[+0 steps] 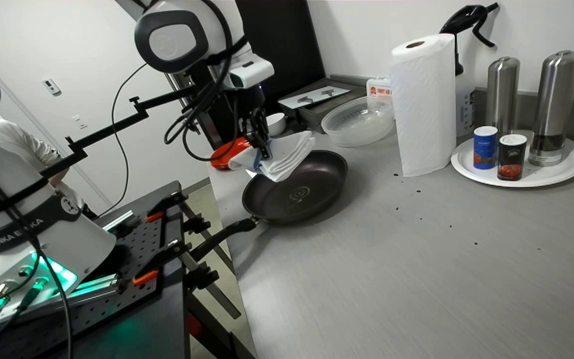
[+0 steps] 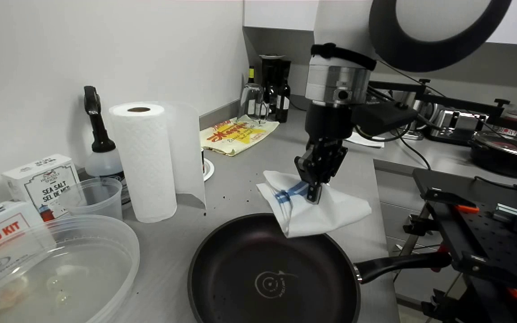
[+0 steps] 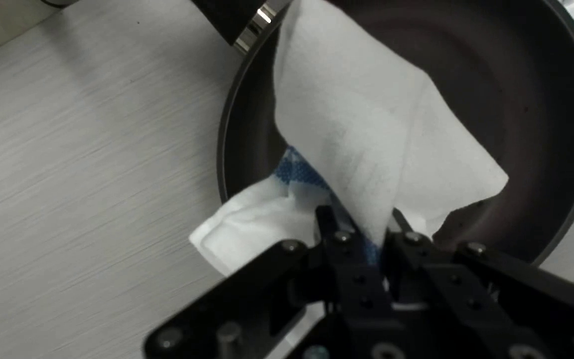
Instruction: Pick up the cloth from the counter and wipe the pan
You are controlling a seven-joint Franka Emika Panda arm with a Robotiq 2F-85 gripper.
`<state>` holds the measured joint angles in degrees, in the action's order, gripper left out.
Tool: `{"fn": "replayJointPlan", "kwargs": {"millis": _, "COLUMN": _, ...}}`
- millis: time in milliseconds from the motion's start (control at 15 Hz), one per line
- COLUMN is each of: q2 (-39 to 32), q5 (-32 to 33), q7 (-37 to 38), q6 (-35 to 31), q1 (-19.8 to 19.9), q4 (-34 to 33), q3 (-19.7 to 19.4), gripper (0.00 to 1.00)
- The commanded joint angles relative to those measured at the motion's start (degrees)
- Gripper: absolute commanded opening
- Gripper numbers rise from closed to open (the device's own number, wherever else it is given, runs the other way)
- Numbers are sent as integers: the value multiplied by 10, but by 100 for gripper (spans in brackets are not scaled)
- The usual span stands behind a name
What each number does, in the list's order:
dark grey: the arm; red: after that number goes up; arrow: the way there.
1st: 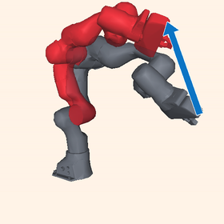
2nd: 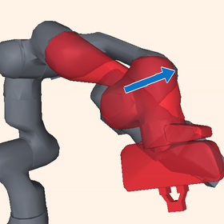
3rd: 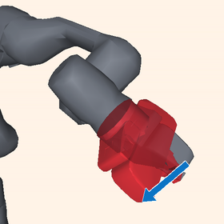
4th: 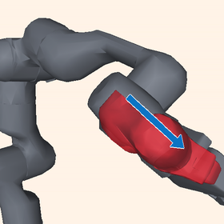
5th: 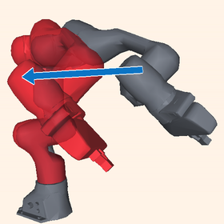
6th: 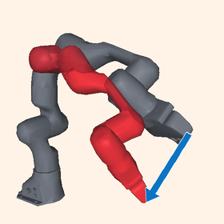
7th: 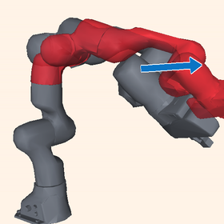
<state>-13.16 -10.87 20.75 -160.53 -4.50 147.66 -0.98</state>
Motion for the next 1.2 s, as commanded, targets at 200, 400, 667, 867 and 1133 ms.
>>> {"fn": "replayJointPlan", "kwargs": {"millis": 200, "q2": -63, "q5": 58, "q7": 35, "q6": -110, "q1": -56, "q4": 8, "q3": -30, "gripper": 3}}
{"fn": "replayJointPlan", "kwargs": {"millis": 400, "q2": -102, "q5": 92, "q7": 53, "q6": -157, "q1": -117, "q4": -1, "q3": -89, "gripper": 3}}
{"fn": "replayJointPlan", "kwargs": {"millis": 667, "q2": -150, "q5": 80, "q7": 48, "q6": -196, "q1": -198, "q4": -14, "q3": -161, "gripper": 3}}
{"fn": "replayJointPlan", "kwargs": {"millis": 867, "q2": -176, "q5": 64, "q7": 41, "q6": -207, "q1": -244, "q4": -21, "q3": -195, "gripper": 3}}
{"fn": "replayJointPlan", "kwargs": {"millis": 1133, "q2": -212, "q5": 46, "q7": 39, "q6": -213, "q1": -290, "q4": -31, "q3": -232, "gripper": 3}}
